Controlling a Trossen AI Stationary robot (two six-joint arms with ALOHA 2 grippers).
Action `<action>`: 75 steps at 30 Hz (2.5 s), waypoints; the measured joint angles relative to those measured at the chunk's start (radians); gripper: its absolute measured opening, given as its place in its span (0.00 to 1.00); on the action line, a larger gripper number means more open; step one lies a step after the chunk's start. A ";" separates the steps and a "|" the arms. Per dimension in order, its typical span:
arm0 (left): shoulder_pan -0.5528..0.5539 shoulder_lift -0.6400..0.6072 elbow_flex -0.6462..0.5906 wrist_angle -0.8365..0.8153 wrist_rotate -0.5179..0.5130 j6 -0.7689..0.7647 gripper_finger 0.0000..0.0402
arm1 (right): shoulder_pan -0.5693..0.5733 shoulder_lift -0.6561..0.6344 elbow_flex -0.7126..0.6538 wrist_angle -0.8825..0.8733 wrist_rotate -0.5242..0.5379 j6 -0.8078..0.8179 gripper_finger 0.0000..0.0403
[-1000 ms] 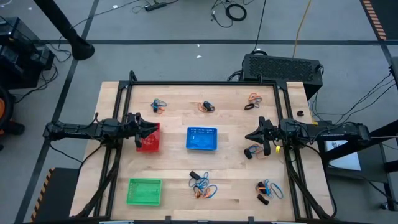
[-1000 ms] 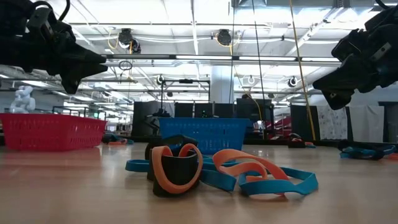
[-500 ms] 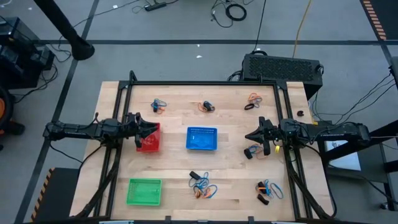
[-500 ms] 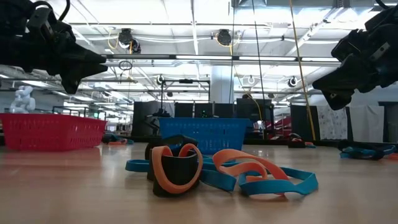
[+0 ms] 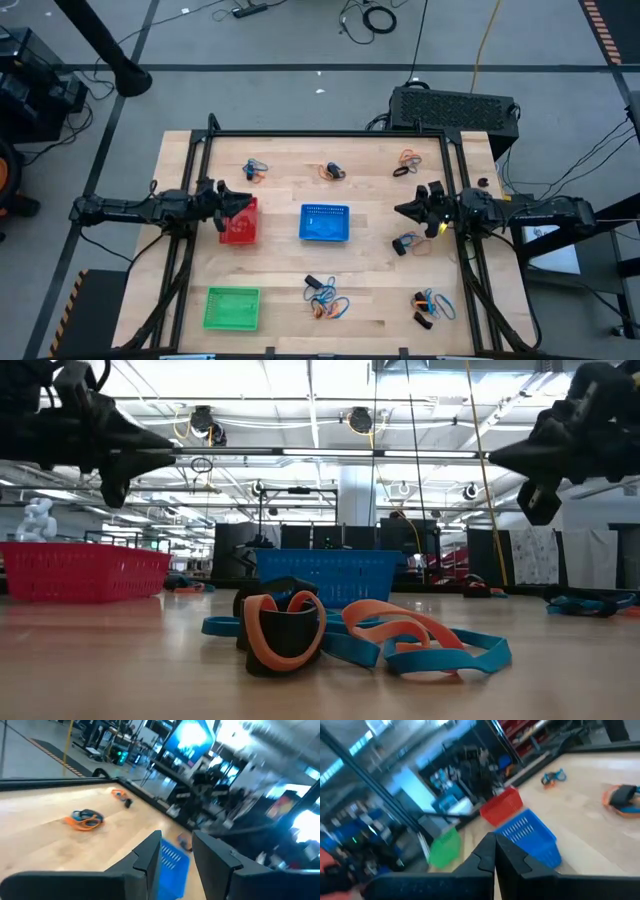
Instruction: Sort rubber bands into baskets
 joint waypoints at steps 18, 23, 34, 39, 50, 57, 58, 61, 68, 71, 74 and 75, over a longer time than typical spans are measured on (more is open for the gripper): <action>0.000 0.020 0.004 0.079 0.028 -0.384 0.29 | 0.104 0.376 0.261 0.095 0.002 -0.286 0.00; -0.022 0.118 0.118 0.082 0.024 -0.363 0.29 | 0.118 0.510 0.354 0.093 -0.086 -0.370 0.00; -0.070 0.547 0.442 0.079 0.018 -0.124 0.29 | 0.120 0.786 0.566 0.080 -0.250 -0.458 0.00; -0.089 0.738 0.589 0.075 0.170 -0.017 0.29 | 0.156 0.901 0.668 0.024 -0.259 -0.454 0.00; -0.114 1.141 0.843 0.057 0.380 0.326 0.29 | 0.288 1.093 0.908 -0.212 -0.240 -0.424 0.00; -0.145 1.366 0.926 0.053 0.491 0.328 0.29 | 0.359 1.134 0.928 -0.325 -0.221 -0.147 0.00; -0.158 1.399 0.947 0.047 0.494 0.329 0.29 | 0.373 1.134 0.928 -0.347 -0.221 -0.109 0.00; -0.199 1.497 1.033 0.008 0.488 0.325 0.29 | 0.424 1.134 0.928 -0.415 -0.190 -0.074 0.00; -0.243 1.701 1.217 -0.071 0.327 0.247 0.29 | 0.506 1.134 0.928 -0.578 -0.149 -0.140 0.00; -0.263 1.781 1.282 -0.157 0.287 0.193 0.29 | 0.530 1.134 0.928 -0.583 -0.146 -0.142 0.00; -0.285 1.836 1.327 -0.183 0.285 0.171 0.29 | 0.552 1.134 0.928 -0.582 -0.144 -0.158 0.00; -0.292 1.854 1.338 -0.180 0.284 0.171 0.29 | 0.557 1.134 0.928 -0.582 -0.139 -0.161 0.00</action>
